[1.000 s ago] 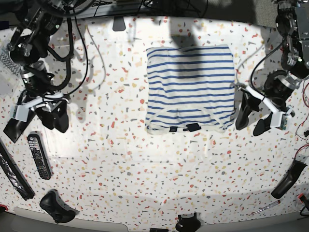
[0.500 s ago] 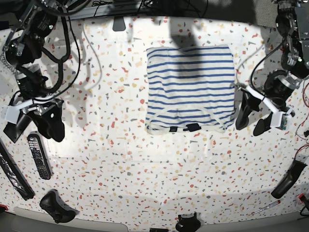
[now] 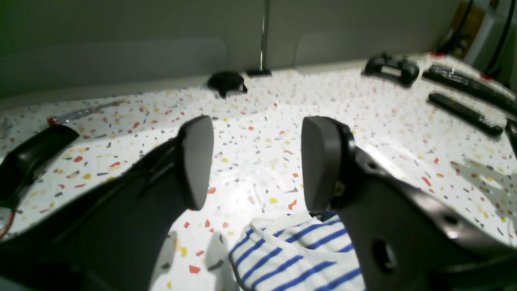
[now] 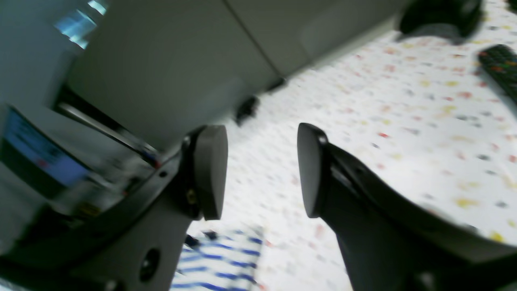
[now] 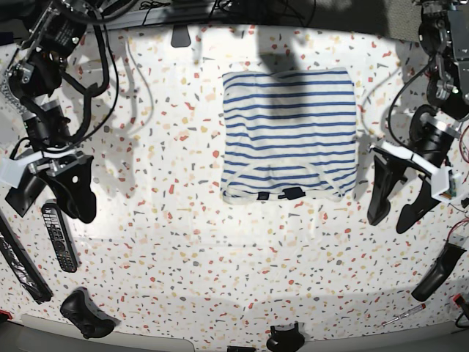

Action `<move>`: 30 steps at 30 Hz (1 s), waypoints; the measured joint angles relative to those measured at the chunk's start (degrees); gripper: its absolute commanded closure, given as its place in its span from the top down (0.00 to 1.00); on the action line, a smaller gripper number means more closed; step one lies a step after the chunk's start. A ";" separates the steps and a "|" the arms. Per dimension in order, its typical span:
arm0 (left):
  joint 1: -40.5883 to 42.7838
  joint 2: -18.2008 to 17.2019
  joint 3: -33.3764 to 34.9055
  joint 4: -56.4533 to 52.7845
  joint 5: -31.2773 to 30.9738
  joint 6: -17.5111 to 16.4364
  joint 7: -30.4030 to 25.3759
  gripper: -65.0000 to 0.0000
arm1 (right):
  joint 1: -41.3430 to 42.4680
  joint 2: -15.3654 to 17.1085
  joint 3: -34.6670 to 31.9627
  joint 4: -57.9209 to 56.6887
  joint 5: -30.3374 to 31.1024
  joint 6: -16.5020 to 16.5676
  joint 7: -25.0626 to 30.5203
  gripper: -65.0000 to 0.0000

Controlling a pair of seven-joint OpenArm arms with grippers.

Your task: Layout the t-shirt on the table in an organized manner, then fold the t-shirt properly

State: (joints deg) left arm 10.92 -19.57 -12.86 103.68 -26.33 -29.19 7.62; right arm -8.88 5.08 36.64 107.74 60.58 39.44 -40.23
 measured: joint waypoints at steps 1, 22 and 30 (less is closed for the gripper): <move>0.00 0.02 0.00 0.00 -0.02 0.02 -0.66 0.48 | 0.00 0.02 0.00 0.00 2.29 0.00 -0.02 0.42; -0.02 0.00 0.00 0.00 -0.02 -0.02 -1.22 0.48 | 5.18 0.00 0.00 0.00 -23.93 -0.13 0.15 0.42; 0.00 0.02 0.00 0.00 0.00 0.00 -1.22 0.48 | 7.15 1.60 -0.96 0.00 -47.74 0.00 12.63 0.42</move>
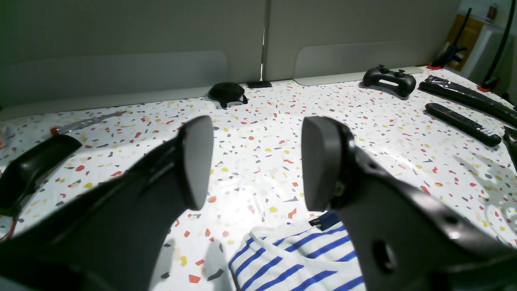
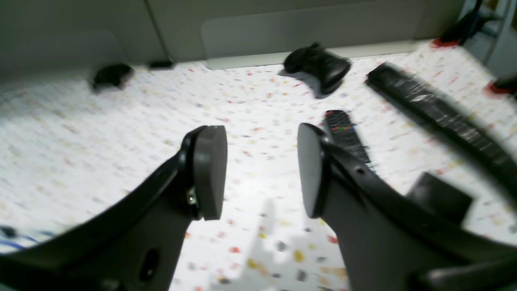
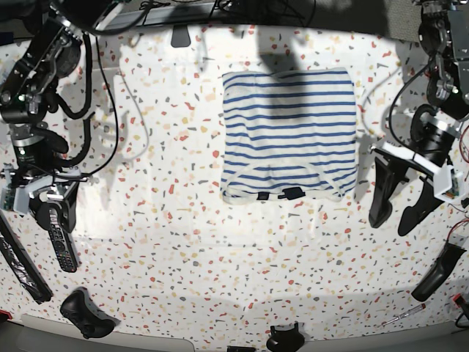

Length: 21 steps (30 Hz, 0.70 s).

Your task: Layout the t-shirt on the table in an organized manner, then fold the t-shirt properly

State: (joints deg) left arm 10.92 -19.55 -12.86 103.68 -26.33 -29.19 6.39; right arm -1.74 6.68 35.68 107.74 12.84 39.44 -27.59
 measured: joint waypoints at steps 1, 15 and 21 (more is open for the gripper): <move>0.00 0.00 0.00 0.00 -0.02 -0.02 0.00 0.48 | 0.00 0.87 -0.81 0.00 -2.23 0.07 0.52 0.42; 0.02 -0.11 0.00 0.09 0.15 -0.02 23.37 0.48 | 0.02 6.19 -18.10 0.00 19.04 0.26 -3.80 0.42; 0.02 -0.11 0.00 0.09 0.17 -0.02 24.70 0.48 | 0.02 5.68 -19.47 0.00 23.08 0.26 -13.25 0.42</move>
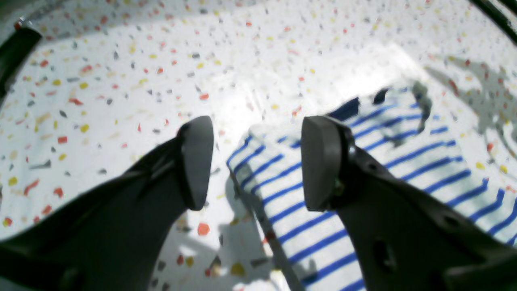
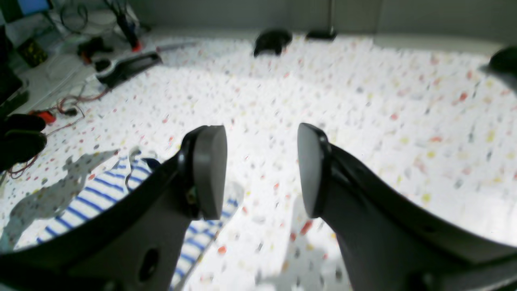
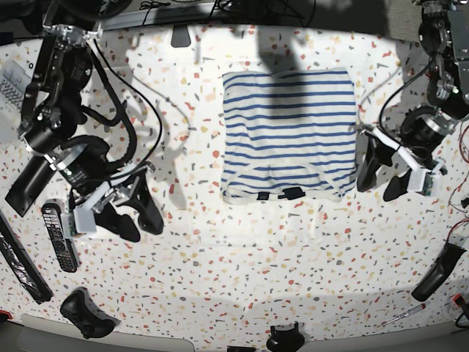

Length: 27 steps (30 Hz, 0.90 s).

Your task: Layout the t-shirt on the table in an organized manner, then fold the t-shirt properly

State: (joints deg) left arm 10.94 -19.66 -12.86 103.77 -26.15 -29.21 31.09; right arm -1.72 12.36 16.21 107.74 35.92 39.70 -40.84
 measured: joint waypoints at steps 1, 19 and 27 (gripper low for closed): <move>0.00 0.00 0.00 0.00 -0.11 0.00 1.49 0.48 | 0.02 -0.02 0.00 0.02 -0.04 -0.02 -3.13 0.42; 16.04 -4.00 -0.50 14.53 4.17 -0.35 7.98 0.48 | -12.24 -0.15 13.31 12.44 10.95 -0.02 -22.34 0.42; 28.13 -4.04 -10.58 21.03 3.89 6.62 9.68 0.48 | -24.50 -0.17 27.17 16.04 20.33 -0.02 -26.25 0.42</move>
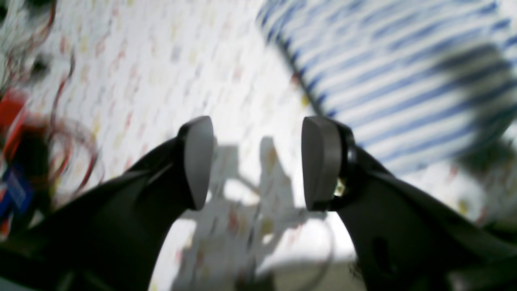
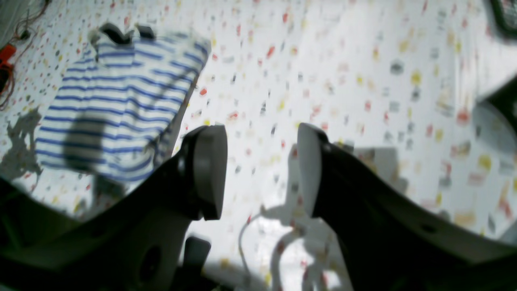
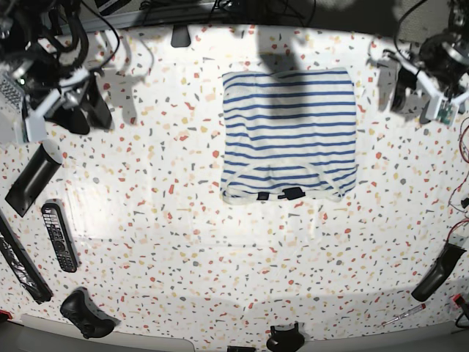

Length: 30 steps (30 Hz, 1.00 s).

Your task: Layout the t-shirt on the table in an organized manner, then fold the t-shirt properly

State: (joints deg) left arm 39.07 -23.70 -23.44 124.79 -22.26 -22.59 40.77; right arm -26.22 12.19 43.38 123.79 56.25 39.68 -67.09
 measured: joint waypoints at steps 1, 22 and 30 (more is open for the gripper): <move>2.12 0.02 -1.70 0.42 -0.11 0.02 -0.09 0.48 | -1.77 0.00 1.44 0.04 0.94 0.00 0.02 0.42; 25.81 4.52 -10.60 -9.90 -2.91 -5.75 -3.02 0.48 | -26.36 -2.71 2.95 -13.99 -6.73 -0.07 9.64 0.42; 23.28 8.00 -8.81 -27.74 9.20 -7.54 -14.03 0.48 | -26.32 3.48 -12.48 -33.59 -19.67 -0.09 24.26 0.42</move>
State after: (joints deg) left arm 62.35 -15.70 -32.25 97.06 -13.06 -30.13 26.74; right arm -52.53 15.66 30.89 90.19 36.58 39.59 -42.83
